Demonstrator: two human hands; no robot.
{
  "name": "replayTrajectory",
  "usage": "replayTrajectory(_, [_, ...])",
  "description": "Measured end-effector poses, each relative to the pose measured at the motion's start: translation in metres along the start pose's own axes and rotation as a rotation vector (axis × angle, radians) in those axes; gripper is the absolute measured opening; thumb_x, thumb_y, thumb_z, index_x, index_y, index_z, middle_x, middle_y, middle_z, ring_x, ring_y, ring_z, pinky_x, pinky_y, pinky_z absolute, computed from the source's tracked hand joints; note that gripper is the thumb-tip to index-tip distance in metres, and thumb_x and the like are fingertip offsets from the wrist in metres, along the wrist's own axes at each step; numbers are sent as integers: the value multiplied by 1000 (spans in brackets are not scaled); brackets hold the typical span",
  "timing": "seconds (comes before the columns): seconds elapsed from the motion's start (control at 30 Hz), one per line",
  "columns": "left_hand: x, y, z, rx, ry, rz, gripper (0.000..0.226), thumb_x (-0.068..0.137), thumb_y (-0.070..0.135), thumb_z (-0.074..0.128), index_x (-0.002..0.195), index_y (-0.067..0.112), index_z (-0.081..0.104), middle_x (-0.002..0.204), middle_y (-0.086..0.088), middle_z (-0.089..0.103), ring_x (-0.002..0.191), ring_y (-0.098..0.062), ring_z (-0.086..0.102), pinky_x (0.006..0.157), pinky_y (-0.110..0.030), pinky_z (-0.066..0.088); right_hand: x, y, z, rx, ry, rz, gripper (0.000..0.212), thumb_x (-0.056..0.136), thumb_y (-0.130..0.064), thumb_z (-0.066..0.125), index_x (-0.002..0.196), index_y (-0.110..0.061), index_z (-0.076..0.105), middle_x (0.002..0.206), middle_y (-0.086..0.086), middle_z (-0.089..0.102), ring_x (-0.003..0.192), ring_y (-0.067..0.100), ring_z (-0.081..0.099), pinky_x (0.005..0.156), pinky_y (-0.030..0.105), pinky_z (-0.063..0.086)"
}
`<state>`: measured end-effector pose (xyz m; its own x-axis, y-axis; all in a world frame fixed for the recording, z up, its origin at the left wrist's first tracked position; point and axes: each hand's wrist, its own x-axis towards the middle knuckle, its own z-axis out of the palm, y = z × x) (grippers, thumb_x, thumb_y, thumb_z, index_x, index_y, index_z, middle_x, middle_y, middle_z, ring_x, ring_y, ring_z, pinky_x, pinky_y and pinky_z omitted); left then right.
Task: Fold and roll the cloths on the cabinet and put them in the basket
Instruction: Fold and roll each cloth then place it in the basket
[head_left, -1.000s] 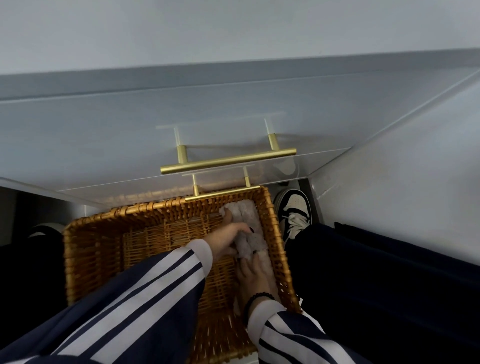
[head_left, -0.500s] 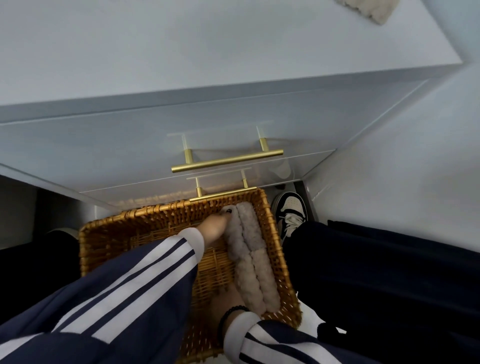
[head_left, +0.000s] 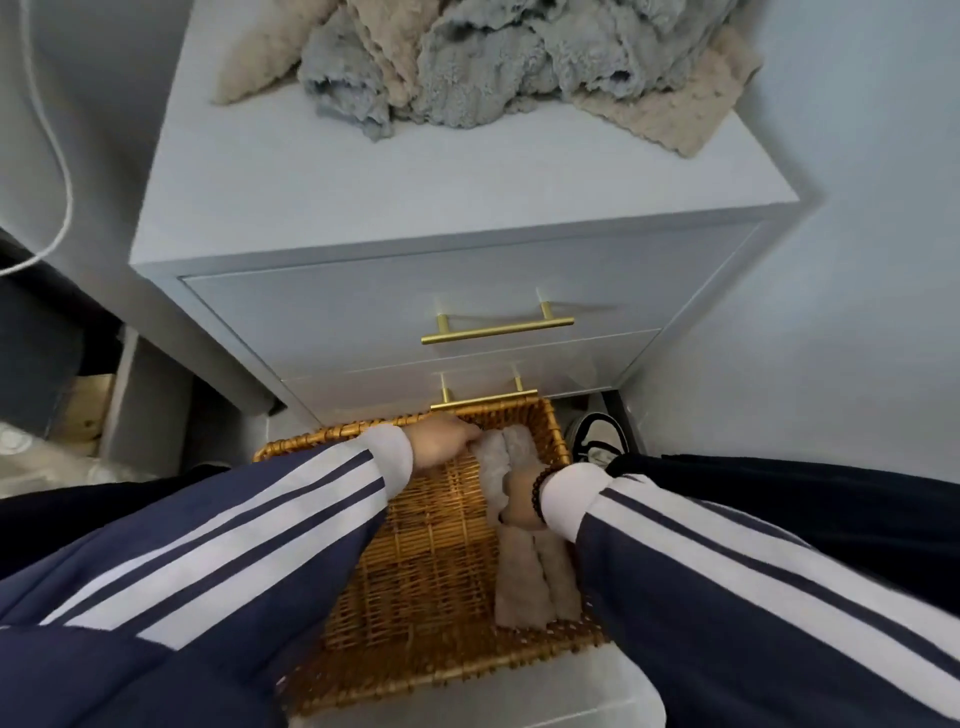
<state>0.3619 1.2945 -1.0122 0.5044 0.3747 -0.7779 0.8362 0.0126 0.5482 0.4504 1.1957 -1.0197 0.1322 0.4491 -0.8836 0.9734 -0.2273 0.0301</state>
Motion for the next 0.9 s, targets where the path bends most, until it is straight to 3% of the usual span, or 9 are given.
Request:
replayTrajectory(0.07, [-21,11,-9,73,19,17,34,102,31,37,123,10,53,128,-12,57,115,-27,53,93,-37,44,-19,12,-21,64,81,9,40,99,-29,42,130,-6,52,128,14,56,113,30,55,89,33,45])
replayTrajectory(0.17, [-48,31,-23,117,50,60,39,102,30,37,132,9,50,130,-11,57,112,-25,53,84,-30,42,-52,27,-57,126,199,24,40,95,-37,47,122,-8,58,119,11,60,103,27,58,87,33,46])
replayTrajectory(0.27, [-73,53,-40,123,94,133,36,100,30,42,122,6,59,122,-10,61,106,-25,57,88,-32,44,-92,35,-89,158,271,8,39,94,-37,45,117,-10,62,117,11,62,104,27,59,94,37,48])
replayTrajectory(0.4, [-113,74,-62,136,130,168,24,94,29,52,106,12,63,98,-6,62,83,-19,54,65,-27,44,-152,39,-127,294,443,-76,43,95,-41,48,123,-10,58,121,7,61,106,23,57,94,35,44])
replayTrajectory(0.5, [-148,85,-81,165,208,255,23,92,26,54,111,17,62,105,-4,67,95,-20,63,77,-31,52,-187,35,-139,523,540,-180,45,95,-38,51,135,-15,48,120,1,57,108,17,55,94,28,41])
replayTrajectory(0.57, [-167,88,-98,82,243,296,24,93,25,54,115,18,59,107,-2,68,100,-17,66,84,-32,52,-196,33,-145,677,606,-250,40,95,-33,53,131,-16,51,111,-2,60,99,14,61,90,28,46])
replayTrajectory(0.77, [-186,96,-140,-372,425,426,15,91,12,56,102,17,63,90,-1,74,83,-15,70,78,-30,52,-194,24,-170,859,889,-311,25,91,-24,57,115,-21,62,97,-1,70,92,12,65,87,27,49])
replayTrajectory(0.9, [-168,108,-159,-435,519,490,19,91,9,53,105,17,62,89,0,73,79,-13,70,76,-29,53,-179,20,-186,930,996,-326,16,89,-21,59,103,-25,66,88,-4,72,84,6,67,67,8,46])
